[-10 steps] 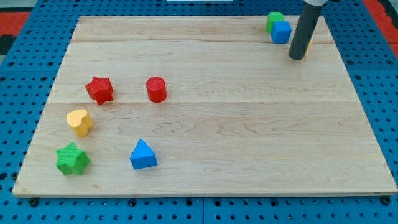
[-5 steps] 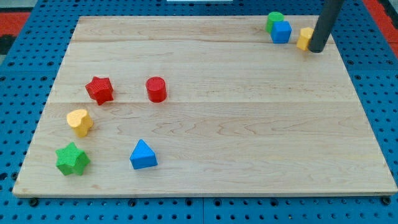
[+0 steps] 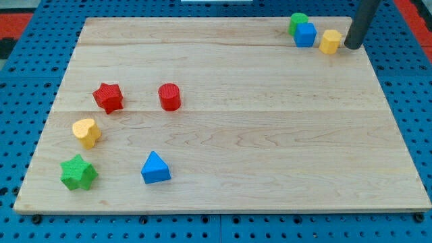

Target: Push the hexagon at the top right of the board

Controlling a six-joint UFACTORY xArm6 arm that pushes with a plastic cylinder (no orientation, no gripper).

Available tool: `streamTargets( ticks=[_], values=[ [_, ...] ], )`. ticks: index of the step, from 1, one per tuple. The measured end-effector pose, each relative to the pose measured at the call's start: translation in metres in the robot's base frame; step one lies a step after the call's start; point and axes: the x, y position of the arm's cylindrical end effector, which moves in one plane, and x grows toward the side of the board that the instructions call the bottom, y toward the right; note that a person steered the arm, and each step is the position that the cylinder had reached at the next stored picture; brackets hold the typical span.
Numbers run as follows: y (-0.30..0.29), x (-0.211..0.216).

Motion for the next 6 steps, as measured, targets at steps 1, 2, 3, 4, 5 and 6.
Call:
streamTargets(
  ticks=[1, 2, 3, 4, 5, 6],
  values=[
    [-0.026, 0.032],
    [-0.045, 0.027],
    [-0.044, 0.0],
    [-0.035, -0.023],
    [-0.034, -0.041],
    [-0.034, -0.042]
  ],
)
